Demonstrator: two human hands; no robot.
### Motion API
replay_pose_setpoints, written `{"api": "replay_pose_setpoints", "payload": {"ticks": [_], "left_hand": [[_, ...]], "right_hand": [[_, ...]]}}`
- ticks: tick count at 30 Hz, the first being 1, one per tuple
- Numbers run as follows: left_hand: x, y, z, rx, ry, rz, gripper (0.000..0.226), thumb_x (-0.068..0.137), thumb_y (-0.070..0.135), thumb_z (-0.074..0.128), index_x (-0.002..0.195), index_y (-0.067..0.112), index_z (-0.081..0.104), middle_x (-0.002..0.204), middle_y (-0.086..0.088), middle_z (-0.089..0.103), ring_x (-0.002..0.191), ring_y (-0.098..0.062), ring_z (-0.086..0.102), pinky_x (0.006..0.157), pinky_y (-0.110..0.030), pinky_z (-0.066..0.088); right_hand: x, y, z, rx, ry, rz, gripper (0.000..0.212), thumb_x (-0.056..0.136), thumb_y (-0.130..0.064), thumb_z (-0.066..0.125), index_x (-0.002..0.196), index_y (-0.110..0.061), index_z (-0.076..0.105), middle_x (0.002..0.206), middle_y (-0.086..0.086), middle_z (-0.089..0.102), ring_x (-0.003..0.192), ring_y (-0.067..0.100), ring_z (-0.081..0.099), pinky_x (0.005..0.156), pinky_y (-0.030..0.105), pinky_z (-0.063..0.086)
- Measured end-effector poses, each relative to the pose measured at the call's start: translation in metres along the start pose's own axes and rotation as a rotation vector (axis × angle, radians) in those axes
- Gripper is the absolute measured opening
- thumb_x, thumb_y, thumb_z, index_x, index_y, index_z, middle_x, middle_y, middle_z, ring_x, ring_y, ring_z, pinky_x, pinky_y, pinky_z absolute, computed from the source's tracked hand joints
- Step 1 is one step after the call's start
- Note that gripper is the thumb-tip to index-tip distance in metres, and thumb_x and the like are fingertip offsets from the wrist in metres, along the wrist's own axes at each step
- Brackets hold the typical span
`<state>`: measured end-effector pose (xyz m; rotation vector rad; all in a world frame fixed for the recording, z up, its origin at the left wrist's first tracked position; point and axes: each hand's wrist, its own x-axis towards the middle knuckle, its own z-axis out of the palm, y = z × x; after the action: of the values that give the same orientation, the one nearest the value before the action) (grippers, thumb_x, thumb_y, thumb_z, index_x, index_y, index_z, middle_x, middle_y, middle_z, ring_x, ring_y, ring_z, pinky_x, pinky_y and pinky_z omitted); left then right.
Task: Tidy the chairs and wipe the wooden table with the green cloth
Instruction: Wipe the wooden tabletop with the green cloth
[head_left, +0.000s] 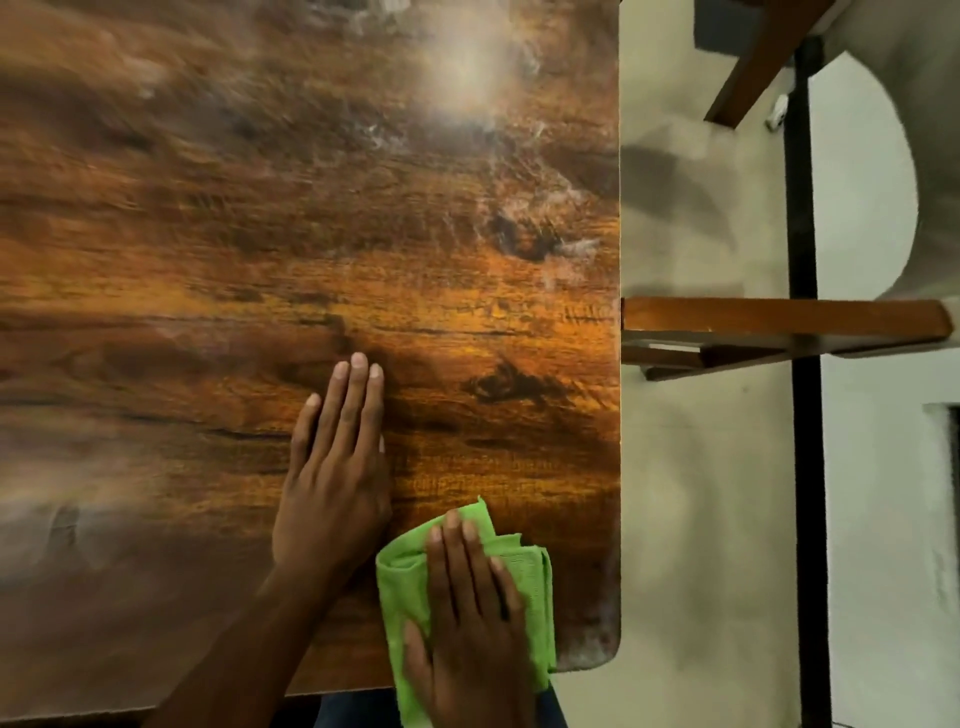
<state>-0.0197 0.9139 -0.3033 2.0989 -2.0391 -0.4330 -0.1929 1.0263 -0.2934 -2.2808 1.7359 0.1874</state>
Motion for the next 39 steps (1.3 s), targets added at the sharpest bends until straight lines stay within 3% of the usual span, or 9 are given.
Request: {"api": "replay_pose_setpoints", "payload": {"ticks": [6, 12, 16, 23, 27, 33, 36, 39], "left_hand": [[0.002, 0.000, -0.001, -0.013, 0.003, 0.000, 0.065, 0.108, 0.018, 0.036, 0.169, 0.008, 0.016, 0.178, -0.007, 0.008, 0.165, -0.022, 0.010, 0.130, -0.052, 0.022], [0.003, 0.004, -0.002, 0.015, 0.060, -0.008, 0.062, 0.108, 0.018, 0.035, 0.168, 0.010, 0.022, 0.177, -0.005, 0.017, 0.164, -0.020, 0.015, 0.129, -0.051, 0.024], [0.003, 0.007, -0.001, 0.041, 0.082, -0.035, 0.059, 0.111, 0.022, 0.031, 0.169, 0.012, 0.022, 0.177, -0.005, 0.017, 0.164, -0.017, 0.014, 0.131, -0.048, 0.022], [-0.006, 0.013, -0.001, 0.045, 0.162, -0.120, 0.059, 0.115, 0.027, 0.034, 0.168, 0.007, 0.019, 0.177, -0.010, 0.017, 0.165, -0.021, 0.013, 0.131, -0.046, 0.019], [-0.008, 0.009, 0.000, 0.017, 0.207, -0.083, 0.060, 0.116, 0.034, 0.033, 0.167, 0.005, 0.023, 0.176, -0.012, 0.019, 0.164, -0.024, 0.015, 0.131, -0.046, 0.019], [-0.006, 0.006, 0.002, 0.012, 0.238, -0.166, 0.062, 0.116, 0.040, 0.029, 0.168, 0.009, 0.021, 0.177, -0.009, 0.018, 0.164, -0.020, 0.014, 0.132, -0.041, 0.015], [-0.006, 0.006, 0.000, -0.014, 0.244, -0.232, 0.063, 0.115, 0.041, 0.028, 0.168, 0.008, 0.022, 0.176, -0.010, 0.019, 0.164, -0.021, 0.014, 0.132, -0.040, 0.015], [-0.005, 0.007, 0.001, -0.016, 0.238, -0.247, 0.062, 0.115, 0.039, 0.028, 0.168, 0.007, 0.022, 0.176, -0.010, 0.018, 0.164, -0.021, 0.013, 0.132, -0.042, 0.015]], "right_hand": [[0.003, 0.083, -0.013, -0.059, -0.028, -0.188, 0.085, 0.088, -0.058, 0.061, 0.162, -0.019, 0.042, 0.173, 0.000, 0.030, 0.159, 0.020, 0.031, 0.128, 0.039, 0.018], [0.105, 0.129, -0.048, 0.005, -0.075, -0.444, 0.084, 0.104, -0.053, 0.048, 0.171, -0.019, 0.009, 0.179, -0.002, 0.003, 0.165, 0.015, 0.004, 0.130, 0.040, 0.012], [0.160, 0.142, -0.060, -0.007, -0.032, -0.524, 0.076, 0.110, -0.050, 0.039, 0.171, -0.019, 0.005, 0.179, -0.002, 0.000, 0.165, 0.013, -0.003, 0.132, 0.041, 0.010], [0.082, 0.153, -0.040, -0.068, -0.053, -0.525, 0.072, 0.111, -0.050, 0.034, 0.171, -0.016, 0.010, 0.179, 0.002, 0.005, 0.165, 0.018, 0.003, 0.131, 0.046, 0.015], [0.018, 0.114, -0.020, -0.062, -0.144, -0.814, 0.070, 0.111, -0.047, 0.038, 0.170, -0.018, 0.016, 0.179, 0.001, 0.008, 0.165, 0.020, 0.006, 0.129, 0.047, 0.022], [0.039, 0.051, -0.014, -0.109, -0.175, -1.159, 0.063, 0.115, -0.045, 0.031, 0.169, -0.016, 0.020, 0.178, 0.002, 0.012, 0.165, 0.020, 0.003, 0.132, 0.043, 0.013], [0.039, 0.092, -0.026, -0.153, -0.217, -1.196, 0.066, 0.115, -0.046, 0.031, 0.170, -0.017, 0.013, 0.179, 0.001, 0.005, 0.165, 0.019, 0.000, 0.132, 0.044, 0.017], [0.031, 0.156, -0.039, -0.233, -0.218, -1.197, 0.071, 0.111, -0.051, 0.040, 0.170, -0.021, 0.016, 0.179, -0.002, 0.008, 0.165, 0.018, 0.008, 0.128, 0.041, 0.023]]}}
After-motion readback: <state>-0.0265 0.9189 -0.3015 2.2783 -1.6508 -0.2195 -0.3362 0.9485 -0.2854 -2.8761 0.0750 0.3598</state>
